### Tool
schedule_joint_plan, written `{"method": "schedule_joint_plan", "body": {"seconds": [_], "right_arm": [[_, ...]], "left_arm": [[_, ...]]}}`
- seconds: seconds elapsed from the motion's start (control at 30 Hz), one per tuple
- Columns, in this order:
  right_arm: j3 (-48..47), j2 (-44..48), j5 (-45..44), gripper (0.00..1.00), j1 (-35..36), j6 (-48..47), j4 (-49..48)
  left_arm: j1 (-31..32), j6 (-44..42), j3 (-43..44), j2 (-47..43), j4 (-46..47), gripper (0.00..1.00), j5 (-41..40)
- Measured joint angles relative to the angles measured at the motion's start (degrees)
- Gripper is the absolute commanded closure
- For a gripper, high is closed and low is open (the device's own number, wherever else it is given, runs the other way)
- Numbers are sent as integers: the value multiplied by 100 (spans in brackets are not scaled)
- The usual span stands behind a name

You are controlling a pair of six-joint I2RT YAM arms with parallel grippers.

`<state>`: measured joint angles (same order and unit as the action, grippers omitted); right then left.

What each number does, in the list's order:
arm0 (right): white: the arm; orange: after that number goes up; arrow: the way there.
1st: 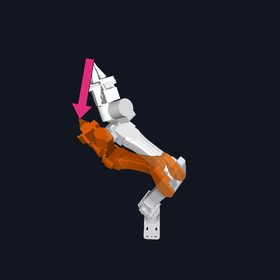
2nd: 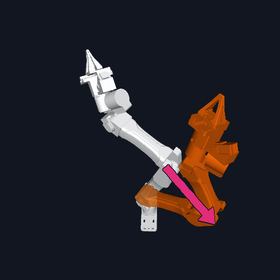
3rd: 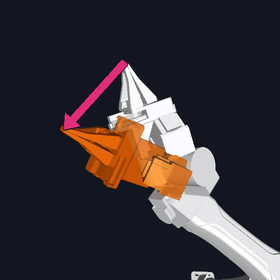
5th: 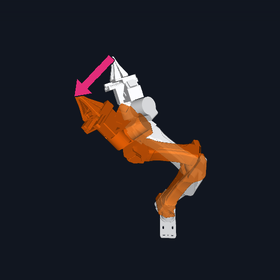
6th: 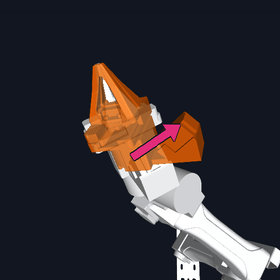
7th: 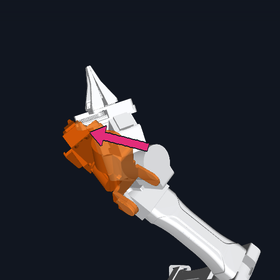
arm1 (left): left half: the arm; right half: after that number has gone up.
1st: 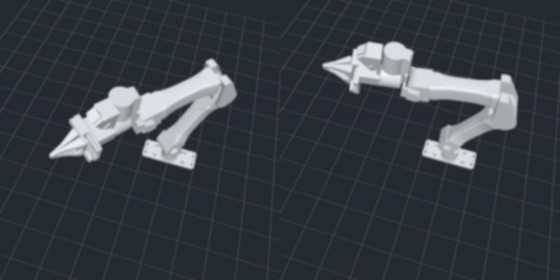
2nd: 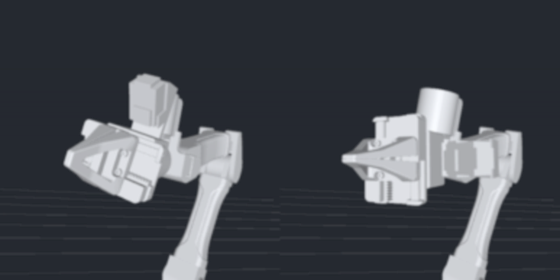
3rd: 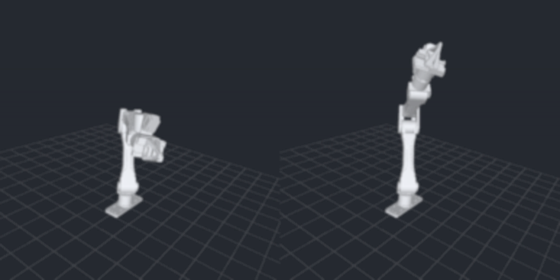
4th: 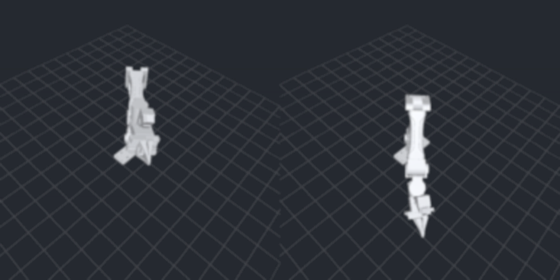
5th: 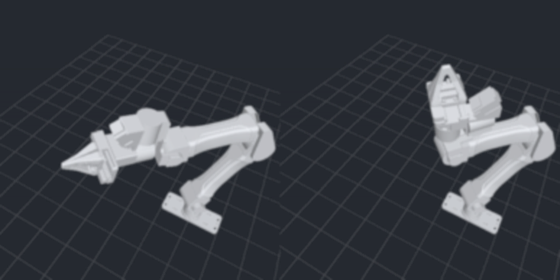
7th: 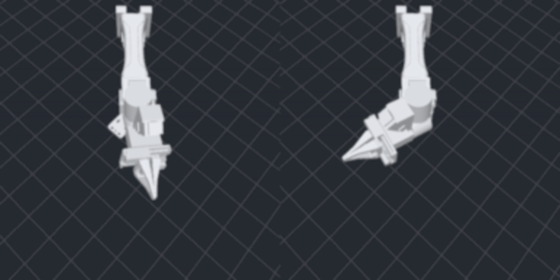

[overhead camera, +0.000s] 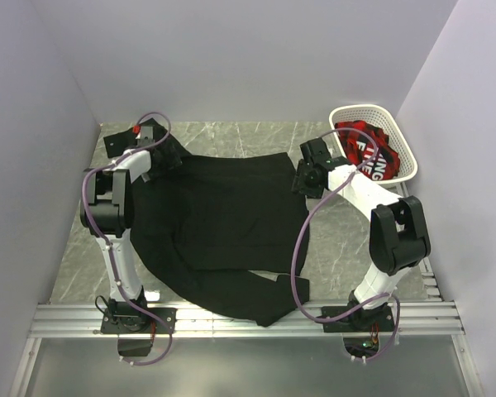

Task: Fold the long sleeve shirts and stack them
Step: Flatten the shirt out

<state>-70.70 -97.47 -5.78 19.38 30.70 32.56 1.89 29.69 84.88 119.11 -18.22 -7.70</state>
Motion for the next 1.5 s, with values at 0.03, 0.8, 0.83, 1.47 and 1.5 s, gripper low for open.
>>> {"method": "schedule_joint_plan", "body": {"seconds": [0.03, 0.8, 0.83, 1.47, 1.5], "right_arm": [[-55, 0, 94, 47, 0, 24, -26], [48, -1021, 1209, 44, 140, 636, -907], [15, -1102, 1187, 44, 116, 638, -879], [-374, -1207, 846, 32, -577, 647, -772], [-317, -1064, 833, 31, -492, 610, -732]], "left_arm": [[-7, 2, 0, -35, -63, 1, 48], [-125, 1067, -3853, -3314, -240, 1, 570], [-184, 1067, -3884, -3335, -232, 1, 610], [-1108, 999, -4179, -3860, -796, 1, 804], [-1056, 997, -4172, -3982, -881, 1, 789]]}}
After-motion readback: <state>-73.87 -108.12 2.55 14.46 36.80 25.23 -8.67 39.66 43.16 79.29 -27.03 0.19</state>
